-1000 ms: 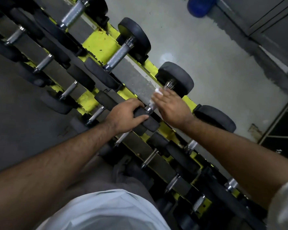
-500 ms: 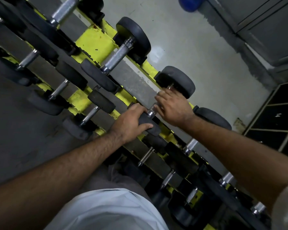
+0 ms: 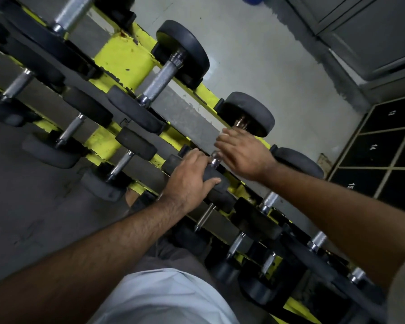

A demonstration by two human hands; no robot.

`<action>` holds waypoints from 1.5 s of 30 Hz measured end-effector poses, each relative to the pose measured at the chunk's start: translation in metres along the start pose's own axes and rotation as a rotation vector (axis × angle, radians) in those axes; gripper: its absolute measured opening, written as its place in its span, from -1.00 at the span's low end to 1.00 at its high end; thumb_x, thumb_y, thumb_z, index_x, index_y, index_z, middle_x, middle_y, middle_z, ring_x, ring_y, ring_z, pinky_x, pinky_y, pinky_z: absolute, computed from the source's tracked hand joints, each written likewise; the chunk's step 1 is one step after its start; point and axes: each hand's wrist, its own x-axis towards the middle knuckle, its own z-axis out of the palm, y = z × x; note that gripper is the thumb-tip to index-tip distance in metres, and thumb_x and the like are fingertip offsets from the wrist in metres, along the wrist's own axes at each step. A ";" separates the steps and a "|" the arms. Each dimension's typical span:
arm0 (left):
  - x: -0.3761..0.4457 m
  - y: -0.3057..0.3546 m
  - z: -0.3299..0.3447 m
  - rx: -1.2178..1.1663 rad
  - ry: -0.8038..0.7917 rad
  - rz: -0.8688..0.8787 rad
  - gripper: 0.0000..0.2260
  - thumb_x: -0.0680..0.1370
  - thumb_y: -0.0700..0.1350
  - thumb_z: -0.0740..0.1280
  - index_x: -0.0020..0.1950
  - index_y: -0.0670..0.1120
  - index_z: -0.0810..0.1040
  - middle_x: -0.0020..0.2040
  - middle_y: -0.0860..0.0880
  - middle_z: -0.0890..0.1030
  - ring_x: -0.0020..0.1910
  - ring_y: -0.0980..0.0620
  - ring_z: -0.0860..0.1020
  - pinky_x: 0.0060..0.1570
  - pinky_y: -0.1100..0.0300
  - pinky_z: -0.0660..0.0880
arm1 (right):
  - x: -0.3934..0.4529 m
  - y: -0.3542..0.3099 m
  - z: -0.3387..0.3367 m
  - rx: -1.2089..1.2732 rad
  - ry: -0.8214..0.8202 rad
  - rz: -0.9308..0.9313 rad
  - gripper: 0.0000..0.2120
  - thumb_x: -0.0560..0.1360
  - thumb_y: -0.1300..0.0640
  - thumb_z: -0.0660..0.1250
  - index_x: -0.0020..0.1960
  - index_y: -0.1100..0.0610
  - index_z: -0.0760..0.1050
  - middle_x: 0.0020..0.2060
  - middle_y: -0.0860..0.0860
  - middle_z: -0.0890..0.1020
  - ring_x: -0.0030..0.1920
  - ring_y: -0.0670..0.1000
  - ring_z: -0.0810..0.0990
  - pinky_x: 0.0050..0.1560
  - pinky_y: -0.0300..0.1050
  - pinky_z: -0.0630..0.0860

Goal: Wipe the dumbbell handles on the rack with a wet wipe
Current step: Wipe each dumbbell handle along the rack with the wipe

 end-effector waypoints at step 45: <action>0.007 -0.021 -0.008 -0.062 -0.044 0.040 -0.60 0.46 0.17 0.43 0.16 -0.02 0.49 0.14 0.04 0.47 0.07 0.00 0.52 0.05 -0.04 0.54 | -0.006 -0.017 0.007 -0.024 0.109 0.213 -0.43 0.52 0.29 0.17 0.53 0.18 0.32 0.53 0.14 0.33 0.56 0.16 0.23 0.54 0.15 0.18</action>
